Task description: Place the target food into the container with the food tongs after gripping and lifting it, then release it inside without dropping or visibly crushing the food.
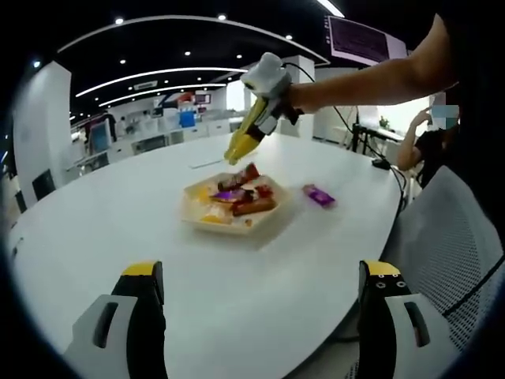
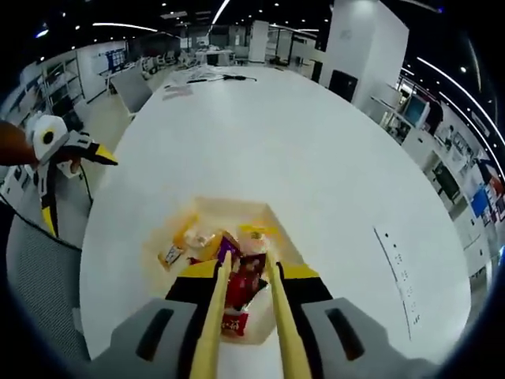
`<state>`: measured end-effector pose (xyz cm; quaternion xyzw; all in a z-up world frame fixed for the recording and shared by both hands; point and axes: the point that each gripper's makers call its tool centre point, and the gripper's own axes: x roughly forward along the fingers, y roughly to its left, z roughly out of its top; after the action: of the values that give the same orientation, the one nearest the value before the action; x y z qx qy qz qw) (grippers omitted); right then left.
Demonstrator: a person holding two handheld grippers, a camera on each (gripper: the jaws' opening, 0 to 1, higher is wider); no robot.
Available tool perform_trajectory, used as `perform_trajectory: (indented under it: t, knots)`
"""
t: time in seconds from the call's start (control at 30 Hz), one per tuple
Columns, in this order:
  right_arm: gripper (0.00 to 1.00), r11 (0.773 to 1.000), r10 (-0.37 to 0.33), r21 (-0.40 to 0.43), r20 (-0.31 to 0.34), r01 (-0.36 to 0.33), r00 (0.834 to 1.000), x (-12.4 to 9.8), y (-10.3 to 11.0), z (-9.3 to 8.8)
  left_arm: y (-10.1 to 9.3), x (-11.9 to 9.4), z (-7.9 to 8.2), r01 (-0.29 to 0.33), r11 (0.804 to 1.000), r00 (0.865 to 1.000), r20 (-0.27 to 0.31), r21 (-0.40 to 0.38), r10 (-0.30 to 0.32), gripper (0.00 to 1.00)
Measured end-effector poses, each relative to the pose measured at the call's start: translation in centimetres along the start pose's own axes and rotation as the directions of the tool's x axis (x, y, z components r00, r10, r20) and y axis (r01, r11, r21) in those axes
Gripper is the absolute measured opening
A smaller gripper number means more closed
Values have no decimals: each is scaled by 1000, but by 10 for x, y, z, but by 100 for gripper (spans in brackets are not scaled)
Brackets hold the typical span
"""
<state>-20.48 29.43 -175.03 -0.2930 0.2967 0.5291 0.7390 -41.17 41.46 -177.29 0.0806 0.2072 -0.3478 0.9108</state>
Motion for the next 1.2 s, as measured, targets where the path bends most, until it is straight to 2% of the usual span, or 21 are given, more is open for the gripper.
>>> perform_trajectory:
  t: [0.3, 0.43, 0.6, 0.9, 1.2]
  knots:
    - [27, 1000, -24, 5, 29, 24, 999, -19, -4, 5, -1, 1, -2, 6, 1000, 1000, -8, 5, -6, 100]
    - [27, 999, -48, -1, 35, 48, 998, -27, -8, 2, -1, 1, -3, 6, 1000, 1000, -13, 6, -6, 100]
    - [27, 997, -82, 15, 41, 81, 996, -36, -13, -7, -1, 0, -3, 4, 1000, 1000, -13, 3, -4, 100]
    - [28, 995, -94, 39, 70, 91, 993, -55, -9, -23, -3, 1, -4, 9, 1000, 1000, -20, 0, -9, 100]
    - [28, 991, -105, 92, 74, 98, 992, -72, -2, -51, -2, 1, -5, 6, 1000, 1000, -21, 4, -6, 100]
